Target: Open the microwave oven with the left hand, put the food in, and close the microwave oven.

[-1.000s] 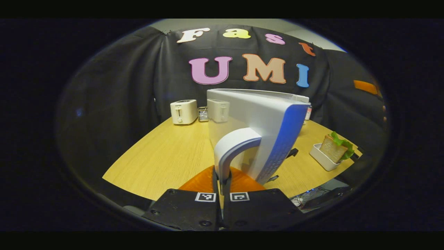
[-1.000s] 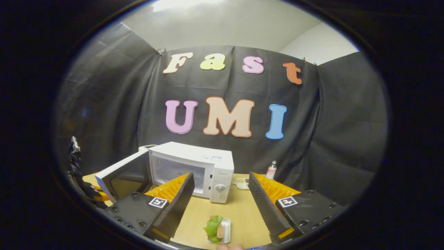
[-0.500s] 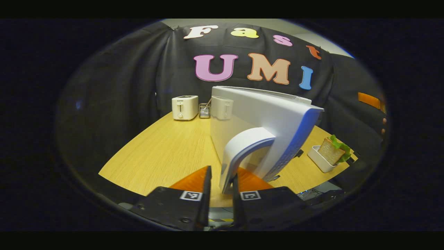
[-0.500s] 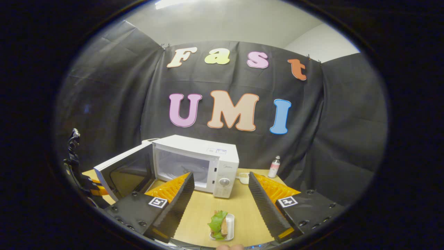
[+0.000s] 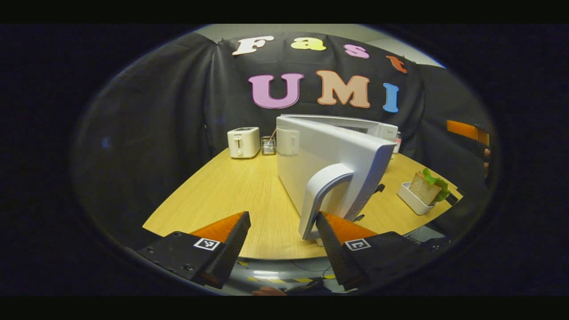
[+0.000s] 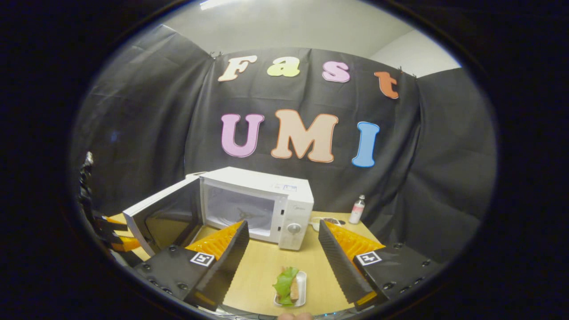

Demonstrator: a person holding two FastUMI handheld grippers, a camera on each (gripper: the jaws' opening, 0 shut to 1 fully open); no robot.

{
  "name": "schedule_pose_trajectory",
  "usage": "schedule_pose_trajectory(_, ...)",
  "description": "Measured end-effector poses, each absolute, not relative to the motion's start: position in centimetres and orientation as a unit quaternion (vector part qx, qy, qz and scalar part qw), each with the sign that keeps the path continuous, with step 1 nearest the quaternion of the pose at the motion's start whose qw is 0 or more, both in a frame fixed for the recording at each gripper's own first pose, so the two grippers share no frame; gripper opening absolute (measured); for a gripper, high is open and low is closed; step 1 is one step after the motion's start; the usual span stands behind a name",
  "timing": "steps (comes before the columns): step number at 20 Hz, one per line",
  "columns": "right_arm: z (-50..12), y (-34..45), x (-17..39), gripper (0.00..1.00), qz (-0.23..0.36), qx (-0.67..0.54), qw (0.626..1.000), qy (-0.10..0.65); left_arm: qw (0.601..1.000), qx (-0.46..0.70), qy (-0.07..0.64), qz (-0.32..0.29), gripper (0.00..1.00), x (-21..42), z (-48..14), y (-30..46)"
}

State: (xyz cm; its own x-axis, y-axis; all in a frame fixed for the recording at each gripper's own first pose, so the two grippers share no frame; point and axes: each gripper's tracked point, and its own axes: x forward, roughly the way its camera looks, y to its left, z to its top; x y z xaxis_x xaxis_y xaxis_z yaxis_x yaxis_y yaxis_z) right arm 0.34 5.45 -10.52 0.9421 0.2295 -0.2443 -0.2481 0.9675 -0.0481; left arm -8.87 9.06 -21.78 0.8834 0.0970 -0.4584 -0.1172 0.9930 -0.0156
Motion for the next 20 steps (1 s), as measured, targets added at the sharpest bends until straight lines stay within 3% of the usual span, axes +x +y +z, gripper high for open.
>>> schedule_pose_trajectory(11,-23.6,4.5,0.6,0.98,0.097,-0.025,0.961,0.257,0.989,-0.063,0.131,0.032,0.85,-7.3,-10.8,8.7)
schedule_pose_trajectory(13,-26.1,4.4,0.2,0.99,0.094,-0.027,0.955,0.281,0.991,-0.051,0.12,0.035,0.92,-7.0,-9.6,9.0)
schedule_pose_trajectory(19,-32.1,3.7,-1.5,0.99,0.086,-0.041,0.935,0.34,0.995,0.001,0.092,0.037,0.92,-6.4,-6.9,9.4)
schedule_pose_trajectory(20,-32.8,3.6,-1.6,1.0,0.083,-0.039,0.933,0.348,0.995,0.0,0.089,0.039,0.87,-6.4,-6.7,9.5)
